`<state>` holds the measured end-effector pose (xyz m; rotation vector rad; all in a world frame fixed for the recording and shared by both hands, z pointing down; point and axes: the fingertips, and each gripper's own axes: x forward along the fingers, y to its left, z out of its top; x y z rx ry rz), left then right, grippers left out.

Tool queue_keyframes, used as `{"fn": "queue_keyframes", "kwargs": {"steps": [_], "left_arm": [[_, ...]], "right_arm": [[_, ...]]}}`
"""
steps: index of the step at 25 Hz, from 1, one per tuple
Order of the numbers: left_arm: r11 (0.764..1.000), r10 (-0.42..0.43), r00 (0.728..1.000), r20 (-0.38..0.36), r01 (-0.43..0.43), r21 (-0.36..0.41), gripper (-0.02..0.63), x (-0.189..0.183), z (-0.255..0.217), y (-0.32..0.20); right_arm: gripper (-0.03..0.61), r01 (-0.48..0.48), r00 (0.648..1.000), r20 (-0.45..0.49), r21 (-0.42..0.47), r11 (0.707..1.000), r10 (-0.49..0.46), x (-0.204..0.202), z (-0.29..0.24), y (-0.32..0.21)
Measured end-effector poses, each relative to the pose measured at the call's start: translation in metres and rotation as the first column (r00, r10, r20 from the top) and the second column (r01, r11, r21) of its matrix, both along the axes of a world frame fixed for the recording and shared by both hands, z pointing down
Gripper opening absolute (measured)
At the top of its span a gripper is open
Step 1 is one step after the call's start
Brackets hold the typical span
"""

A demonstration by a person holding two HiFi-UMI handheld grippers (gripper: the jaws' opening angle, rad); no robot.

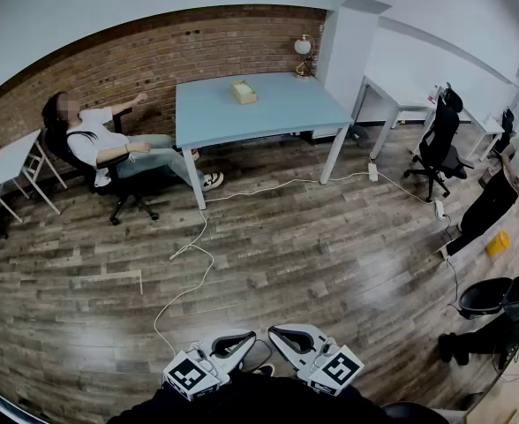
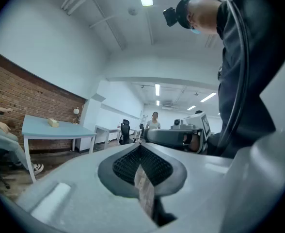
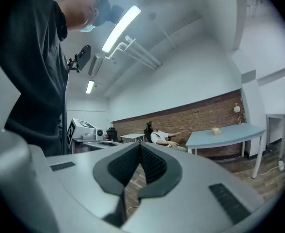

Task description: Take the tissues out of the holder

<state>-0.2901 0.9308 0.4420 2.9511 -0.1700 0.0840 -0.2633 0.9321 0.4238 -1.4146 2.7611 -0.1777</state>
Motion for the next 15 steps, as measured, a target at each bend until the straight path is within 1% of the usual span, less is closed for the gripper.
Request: {"fn": "queue_keyframes", "kwargs": {"steps": [7, 15], "left_arm": [[1.000, 0.011, 1.000, 0.005, -0.011, 0.018, -0.006, -0.0017, 0.0008, 0.0018], [1.000, -0.008, 1.000, -0.002, 0.008, 0.003, -0.006, -0.0038, 0.0020, -0.0046]], "right_arm": [[0.005, -0.001, 1.000, -0.002, 0.002, 1.000, 0.001, 0.0019, -0.0001, 0.0023], [0.006, -0.008, 1.000, -0.003, 0.002, 1.000, 0.008, 0.0019, 0.0029, -0.0010]]}}
